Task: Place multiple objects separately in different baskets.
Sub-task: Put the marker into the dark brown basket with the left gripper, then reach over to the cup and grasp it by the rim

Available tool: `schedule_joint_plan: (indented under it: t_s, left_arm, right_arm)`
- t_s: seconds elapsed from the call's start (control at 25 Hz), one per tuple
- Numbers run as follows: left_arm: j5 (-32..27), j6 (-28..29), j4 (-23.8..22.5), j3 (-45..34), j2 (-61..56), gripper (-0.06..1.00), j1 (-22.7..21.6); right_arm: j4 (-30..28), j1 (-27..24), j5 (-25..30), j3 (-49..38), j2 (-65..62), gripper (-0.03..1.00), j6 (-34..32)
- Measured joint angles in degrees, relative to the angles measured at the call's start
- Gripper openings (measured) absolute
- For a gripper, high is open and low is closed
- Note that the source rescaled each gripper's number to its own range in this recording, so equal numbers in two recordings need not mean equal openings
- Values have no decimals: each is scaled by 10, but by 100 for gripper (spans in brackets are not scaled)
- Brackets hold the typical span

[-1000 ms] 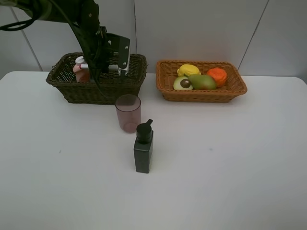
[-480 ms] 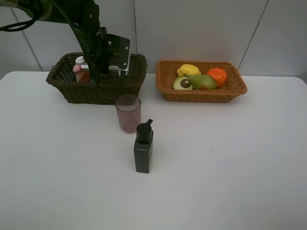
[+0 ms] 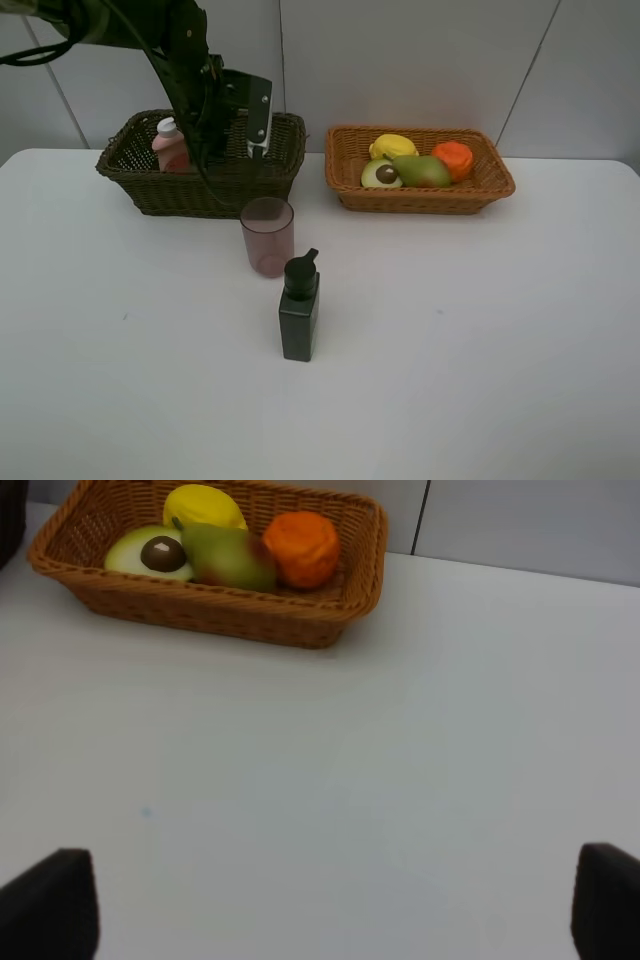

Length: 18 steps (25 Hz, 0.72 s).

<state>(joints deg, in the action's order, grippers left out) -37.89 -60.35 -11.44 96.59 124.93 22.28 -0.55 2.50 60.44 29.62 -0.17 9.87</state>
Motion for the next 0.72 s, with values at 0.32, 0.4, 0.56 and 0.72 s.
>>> schedule_joint_plan:
  t_s: [0.32,0.4,0.56,0.72]
  left_arm:
    - [7,0,2,0,-2,92,0]
    - [7,0,2,0,-5,92,0]
    - [4,0,2,0,-18,92,0]
    - [-10,6,3,0,-38,92,0]
  right_arm:
    - [0,0,0,0,0,100,0]
    - [0,0,0,0,0,100,0]
    - [0,0,0,0,0,100,0]
    - [0,0,0,0,0,100,0]
